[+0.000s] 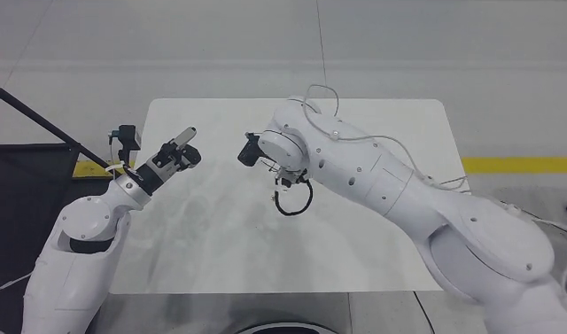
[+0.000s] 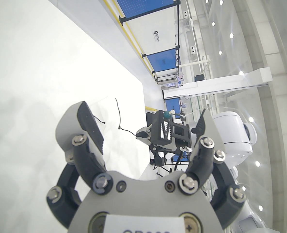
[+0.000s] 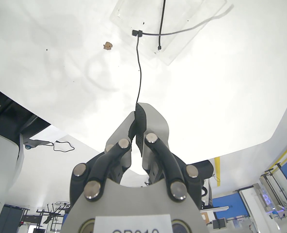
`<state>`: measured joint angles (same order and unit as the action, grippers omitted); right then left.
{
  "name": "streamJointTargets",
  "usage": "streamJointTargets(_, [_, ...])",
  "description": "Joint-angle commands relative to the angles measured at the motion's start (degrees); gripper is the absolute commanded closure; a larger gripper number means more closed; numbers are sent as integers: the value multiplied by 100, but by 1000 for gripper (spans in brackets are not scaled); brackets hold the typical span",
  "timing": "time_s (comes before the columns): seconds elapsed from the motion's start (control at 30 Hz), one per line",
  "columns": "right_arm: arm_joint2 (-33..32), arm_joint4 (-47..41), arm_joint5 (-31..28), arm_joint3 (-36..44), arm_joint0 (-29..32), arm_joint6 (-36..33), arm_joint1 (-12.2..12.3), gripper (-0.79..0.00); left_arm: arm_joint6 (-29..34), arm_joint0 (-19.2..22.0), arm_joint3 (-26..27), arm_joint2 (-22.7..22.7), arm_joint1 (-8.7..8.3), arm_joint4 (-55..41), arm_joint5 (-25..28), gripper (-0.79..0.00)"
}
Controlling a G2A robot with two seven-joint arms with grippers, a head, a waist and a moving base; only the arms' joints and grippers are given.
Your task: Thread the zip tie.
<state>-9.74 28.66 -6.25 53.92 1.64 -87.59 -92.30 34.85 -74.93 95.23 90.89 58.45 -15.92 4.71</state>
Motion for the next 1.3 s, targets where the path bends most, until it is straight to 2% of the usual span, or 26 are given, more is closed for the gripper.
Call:
streamJointTargets(0.0, [0, 105, -37, -319, 26, -41, -224, 0, 10, -10, -5, 2, 1, 6, 0, -785])
streamJointTargets(0.2, [0, 252, -252, -1177, 23, -41, -762, 0, 14, -5, -41, -15, 6, 16, -6, -785])
streamJointTargets(0.4, [0, 274, -466, -1931, -1, 8, -1168, 0, 11, -5, -68, -13, 9, 11, -5, -785])
streamJointTargets(0.43, [0, 273, -501, -2044, -8, 20, -1225, -28, 15, -7, -71, -9, 9, 9, -5, -785])
streamJointTargets(0.47, [0, 272, -540, -2148, -13, 30, -1279, -102, 10, -10, -75, -2, 10, 5, -1, -785])
streamJointTargets(0.53, [0, 286, -614, -2348, -23, 64, -1381, -129, 15, -16, -80, 5, 10, 4, 7, -785])
streamJointTargets(0.67, [-6, 288, -763, -2708, -30, 120, -1561, -203, 7, -23, -84, 13, 12, 5, 15, -785])
streamJointTargets(1.0, [-27, 351, -1074, -3324, -46, 240, -1925, -169, 6, -35, -117, 34, 17, -4, 47, -785])
streamJointTargets(1.13, [-58, 372, -1141, -3521, -91, 302, -2031, -179, 13, -41, -120, 41, 18, -9, 42, -785])
streamJointTargets(1.23, [-147, 285, -1197, -3681, -161, 448, -2078, -206, 14, -42, -117, 46, 19, -3, 60, -785])
streamJointTargets(1.27, [-192, 231, -1272, -3749, -197, 515, -2080, -283, 3, -44, -120, 50, 20, -4, 74, -785])
